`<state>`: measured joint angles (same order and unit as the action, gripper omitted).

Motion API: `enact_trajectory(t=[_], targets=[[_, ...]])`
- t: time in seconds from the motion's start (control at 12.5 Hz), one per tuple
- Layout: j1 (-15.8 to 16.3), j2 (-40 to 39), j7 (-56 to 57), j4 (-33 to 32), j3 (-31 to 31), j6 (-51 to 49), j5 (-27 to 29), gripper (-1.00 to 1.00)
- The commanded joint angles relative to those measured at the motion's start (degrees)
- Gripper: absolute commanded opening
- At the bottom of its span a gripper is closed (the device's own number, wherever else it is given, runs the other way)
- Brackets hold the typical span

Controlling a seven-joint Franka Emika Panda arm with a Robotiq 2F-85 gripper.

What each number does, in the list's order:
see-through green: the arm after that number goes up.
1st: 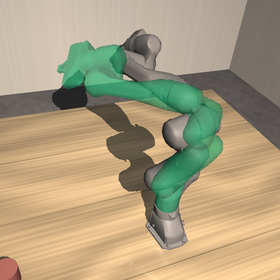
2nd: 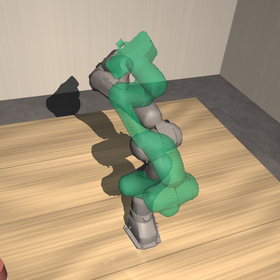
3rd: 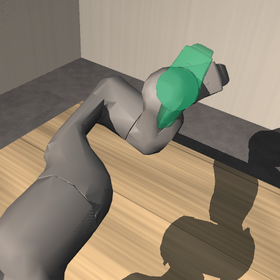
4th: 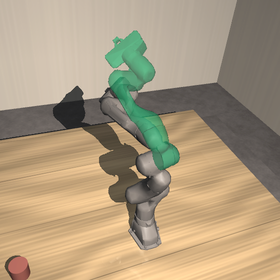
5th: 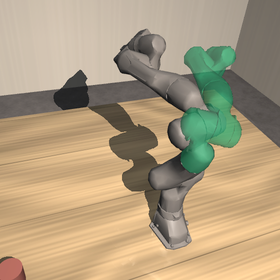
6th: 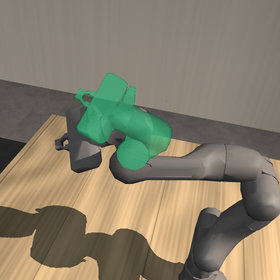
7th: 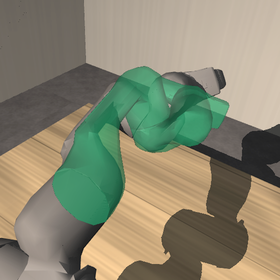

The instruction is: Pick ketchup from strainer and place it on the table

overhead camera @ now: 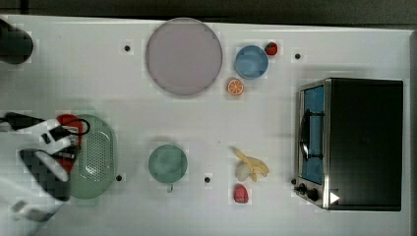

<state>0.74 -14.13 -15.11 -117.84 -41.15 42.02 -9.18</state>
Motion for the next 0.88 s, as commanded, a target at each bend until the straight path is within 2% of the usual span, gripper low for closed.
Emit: enact_trajectory(t=[0.08, 0.32, 0.56, 0.88], targets=[[-5.3, 2.9, 9.5, 6.4, 3.6, -8.5, 2.2, 0.19], [-8.9, 3.2, 19.4, 12.5, 9.0, -19.1, 2.2, 0.19], [-11.5, 3.2, 28.5, 13.9, 16.4, -19.8, 2.2, 0.19], [-13.1, 3.2, 40.1, 13.8, 25.8, -19.1, 2.2, 0.19]])
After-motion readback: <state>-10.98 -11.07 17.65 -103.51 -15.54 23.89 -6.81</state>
